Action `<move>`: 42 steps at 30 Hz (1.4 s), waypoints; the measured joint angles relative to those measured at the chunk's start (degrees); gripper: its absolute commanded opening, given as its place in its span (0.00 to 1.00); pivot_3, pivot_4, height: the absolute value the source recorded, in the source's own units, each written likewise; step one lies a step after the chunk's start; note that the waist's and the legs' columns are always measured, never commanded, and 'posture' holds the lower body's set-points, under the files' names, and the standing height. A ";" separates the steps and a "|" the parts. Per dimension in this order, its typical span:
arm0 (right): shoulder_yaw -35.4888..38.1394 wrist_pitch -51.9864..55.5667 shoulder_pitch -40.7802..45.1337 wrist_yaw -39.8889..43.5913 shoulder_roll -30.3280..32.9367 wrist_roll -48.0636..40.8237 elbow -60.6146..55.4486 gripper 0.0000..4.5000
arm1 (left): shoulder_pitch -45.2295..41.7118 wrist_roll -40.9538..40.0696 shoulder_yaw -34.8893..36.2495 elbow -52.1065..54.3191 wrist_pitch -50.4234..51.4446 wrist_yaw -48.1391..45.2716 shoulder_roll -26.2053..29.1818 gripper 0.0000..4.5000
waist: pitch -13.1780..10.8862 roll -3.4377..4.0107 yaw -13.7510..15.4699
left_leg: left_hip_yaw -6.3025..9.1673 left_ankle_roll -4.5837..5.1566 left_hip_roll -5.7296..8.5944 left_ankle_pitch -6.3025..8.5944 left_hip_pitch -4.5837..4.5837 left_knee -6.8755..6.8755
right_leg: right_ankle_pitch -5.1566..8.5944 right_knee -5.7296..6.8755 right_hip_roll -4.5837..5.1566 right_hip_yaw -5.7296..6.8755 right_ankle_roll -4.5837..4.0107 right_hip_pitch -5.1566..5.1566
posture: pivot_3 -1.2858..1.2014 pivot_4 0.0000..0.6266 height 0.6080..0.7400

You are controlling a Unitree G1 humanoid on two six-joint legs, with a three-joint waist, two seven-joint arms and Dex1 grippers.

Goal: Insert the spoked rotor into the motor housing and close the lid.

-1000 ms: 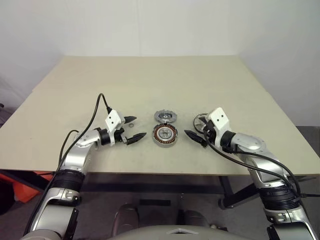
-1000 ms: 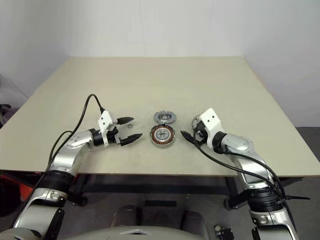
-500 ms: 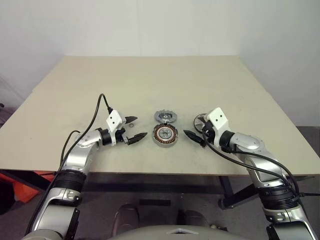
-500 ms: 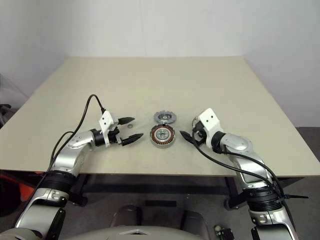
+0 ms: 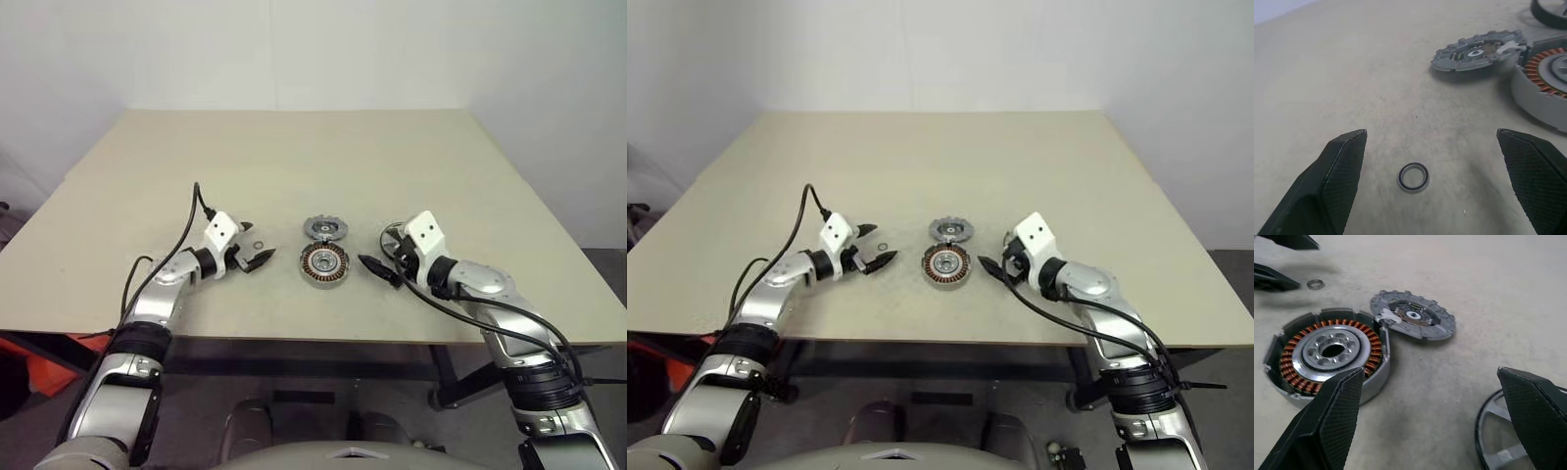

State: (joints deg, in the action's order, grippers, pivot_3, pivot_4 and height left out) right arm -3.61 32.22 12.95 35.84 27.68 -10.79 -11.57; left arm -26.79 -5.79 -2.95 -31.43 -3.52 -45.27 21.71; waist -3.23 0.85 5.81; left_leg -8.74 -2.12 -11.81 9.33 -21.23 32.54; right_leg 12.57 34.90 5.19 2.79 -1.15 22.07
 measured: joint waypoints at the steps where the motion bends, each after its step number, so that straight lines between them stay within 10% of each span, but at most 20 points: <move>1: -0.03 0.00 -0.02 -0.04 -0.05 0.02 0.00 0.99 | -0.31 0.58 -0.21 -0.47 -0.03 0.54 -0.08 1.00 | 0.00 0.00 -0.01 | 0.00 0.00 0.00 0.00 0.01 0.00 | 0.00 0.00 0.00 0.00 0.00 0.00 | 0.52 0.00 1.00; 15: 0.04 -0.04 -0.22 -1.02 -0.04 0.07 0.02 0.99 | -2.16 4.46 -1.23 -5.85 -0.43 4.77 0.01 1.00 | 0.01 -0.01 -0.07 | 0.00 -0.01 0.00 -0.01 0.04 0.00 | 0.00 0.03 0.00 0.00 0.00 -0.01 | 0.52 0.00 1.00; 21: 0.04 -0.37 0.09 -1.04 -0.08 0.15 0.44 1.00 | -0.98 3.63 -1.04 -4.90 0.39 4.42 0.10 0.65 | 0.04 -0.02 -0.27 | -0.01 -0.01 -0.01 -0.01 0.11 0.00 | 0.00 0.06 -0.01 0.00 0.00 -0.02 | 0.52 0.00 1.00; 29: 0.04 -0.54 0.38 -0.95 -0.07 0.31 1.75 1.00 | 2.23 1.89 0.20 -1.11 2.45 3.05 2.77 0.65 | 0.06 -0.03 -0.35 | -0.02 -0.02 -0.02 -0.01 0.12 -0.01 | 0.00 0.05 -0.06 0.00 0.00 -0.01 | 0.52 0.00 1.00; 33: 0.04 -0.55 1.22 -0.99 -0.07 0.58 1.88 1.00 | 2.57 1.65 0.22 -0.57 3.32 2.67 3.01 0.40 | 0.06 -0.03 -0.35 | -0.02 -0.03 -0.02 -0.02 0.13 -0.01 | 0.00 0.06 -0.06 -0.01 0.00 -0.01 | 0.52 0.00 1.00; 42: 0.04 -0.59 1.45 -1.24 -0.35 0.61 1.88 1.00 | 2.73 1.47 0.36 0.72 5.25 2.16 3.04 0.40 | 0.06 -0.03 -0.28 | -0.02 -0.03 -0.02 -0.01 0.11 -0.02 | 0.00 0.05 -0.05 -0.02 -0.01 -0.01 | 0.52 0.00 1.00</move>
State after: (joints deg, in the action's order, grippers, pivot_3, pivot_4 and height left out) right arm -3.58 31.62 14.41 34.60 27.33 -10.17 -9.69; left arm -24.06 -4.31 -2.59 -30.71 1.73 -43.11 24.76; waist -3.17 0.82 5.53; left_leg -8.76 -2.15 -11.83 9.31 -21.11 32.52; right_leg 12.57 34.96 5.14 2.77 -1.16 22.06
